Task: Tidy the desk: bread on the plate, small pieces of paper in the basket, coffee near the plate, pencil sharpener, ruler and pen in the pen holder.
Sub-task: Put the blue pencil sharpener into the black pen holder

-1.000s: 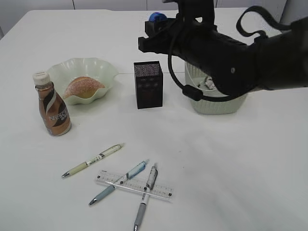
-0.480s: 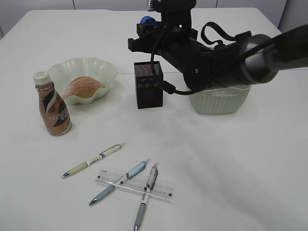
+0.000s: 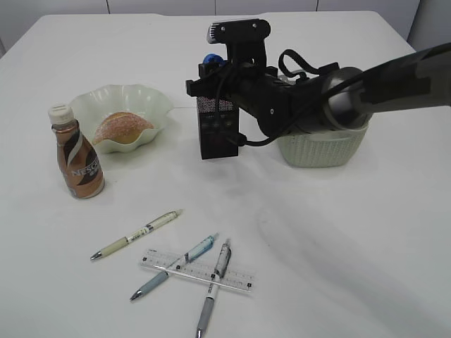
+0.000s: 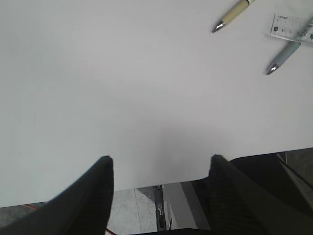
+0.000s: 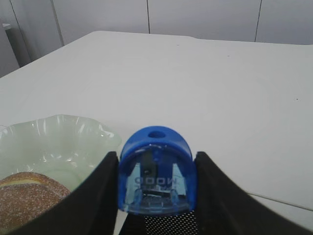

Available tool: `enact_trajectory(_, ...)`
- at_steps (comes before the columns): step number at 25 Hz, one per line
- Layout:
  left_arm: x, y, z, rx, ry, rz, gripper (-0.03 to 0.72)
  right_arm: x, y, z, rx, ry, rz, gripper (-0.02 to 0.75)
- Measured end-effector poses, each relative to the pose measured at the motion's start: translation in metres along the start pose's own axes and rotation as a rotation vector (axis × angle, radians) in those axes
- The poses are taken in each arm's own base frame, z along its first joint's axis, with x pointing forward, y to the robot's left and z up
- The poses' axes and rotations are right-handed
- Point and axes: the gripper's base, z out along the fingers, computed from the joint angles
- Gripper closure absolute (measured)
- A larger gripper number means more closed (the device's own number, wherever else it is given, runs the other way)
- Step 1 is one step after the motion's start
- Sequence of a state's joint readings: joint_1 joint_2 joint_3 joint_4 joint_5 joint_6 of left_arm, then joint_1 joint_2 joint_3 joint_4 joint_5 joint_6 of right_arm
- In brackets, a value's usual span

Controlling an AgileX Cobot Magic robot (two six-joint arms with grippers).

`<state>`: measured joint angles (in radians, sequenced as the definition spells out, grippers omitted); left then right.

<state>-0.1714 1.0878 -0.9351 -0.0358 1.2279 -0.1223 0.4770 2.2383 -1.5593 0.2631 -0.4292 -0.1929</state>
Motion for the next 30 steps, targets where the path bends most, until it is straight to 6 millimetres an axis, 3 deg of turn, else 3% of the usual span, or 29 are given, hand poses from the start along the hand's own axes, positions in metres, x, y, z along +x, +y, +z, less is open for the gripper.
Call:
enact_trajectory(11, 0.0, 0.0, 0.0, 0.0, -0.002, 0.0, 0.243, 0.014, -0.001, 0.006, 0.0, 0.045, -0.001, 0.426)
enact_trajectory(24, 0.0, 0.0, 0.0, 0.0, -0.003, 0.0, 0.244, 0.016, -0.002, 0.006, -0.002, 0.06, -0.002, 0.414)
enact_trajectory(30, 0.0, 0.0, 0.0, 0.0, -0.003, 0.0, 0.244, 0.016, -0.002, 0.006, -0.003, 0.066, 0.014, 0.361)
